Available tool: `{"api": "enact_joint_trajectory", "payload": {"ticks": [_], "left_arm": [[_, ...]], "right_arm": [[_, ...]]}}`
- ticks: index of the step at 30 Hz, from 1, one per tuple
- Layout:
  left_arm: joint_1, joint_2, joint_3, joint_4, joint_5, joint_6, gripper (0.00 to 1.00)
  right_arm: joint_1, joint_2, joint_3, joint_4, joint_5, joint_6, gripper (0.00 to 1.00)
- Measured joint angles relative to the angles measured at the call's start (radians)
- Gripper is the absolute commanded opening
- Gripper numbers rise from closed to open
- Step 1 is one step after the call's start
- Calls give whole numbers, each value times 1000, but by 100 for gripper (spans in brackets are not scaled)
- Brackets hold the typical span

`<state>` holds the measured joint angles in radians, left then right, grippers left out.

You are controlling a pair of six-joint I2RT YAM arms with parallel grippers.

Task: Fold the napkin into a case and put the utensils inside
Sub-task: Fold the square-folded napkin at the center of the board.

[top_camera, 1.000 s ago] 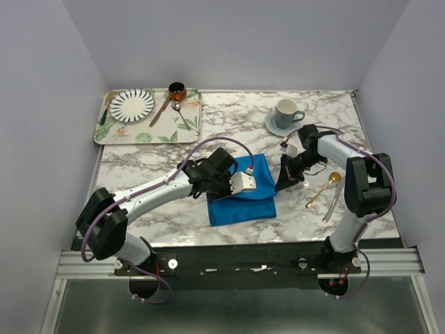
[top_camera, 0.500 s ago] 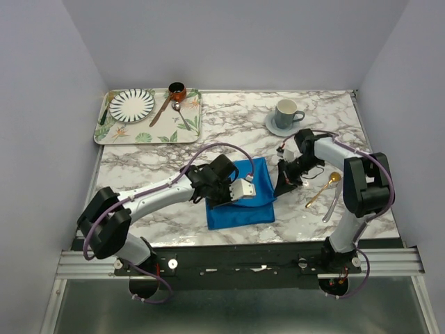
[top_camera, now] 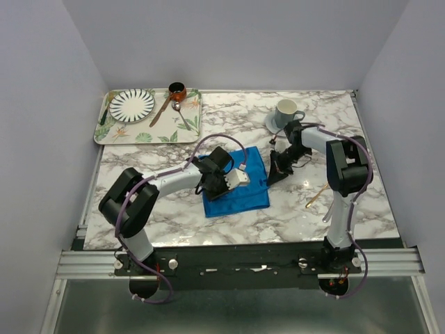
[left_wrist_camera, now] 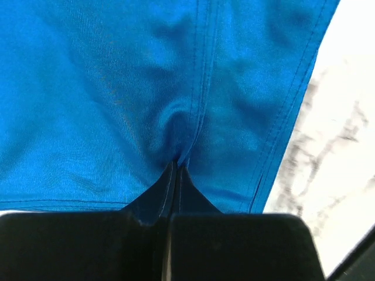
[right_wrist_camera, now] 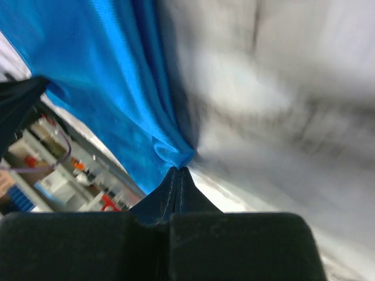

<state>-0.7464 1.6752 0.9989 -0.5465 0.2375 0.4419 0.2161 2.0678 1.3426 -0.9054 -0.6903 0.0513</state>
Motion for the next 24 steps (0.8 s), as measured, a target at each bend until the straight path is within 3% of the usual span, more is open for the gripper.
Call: {"api": "enact_joint_trajectory", "payload": {"ticks": [8, 24], "left_arm": [[61, 34, 82, -8, 0, 9, 0], [59, -130, 165, -141, 1, 33, 0]], "right_arm": [[0, 28, 180, -7, 24, -6, 1], [0, -148, 92, -91, -62, -3, 1]]}}
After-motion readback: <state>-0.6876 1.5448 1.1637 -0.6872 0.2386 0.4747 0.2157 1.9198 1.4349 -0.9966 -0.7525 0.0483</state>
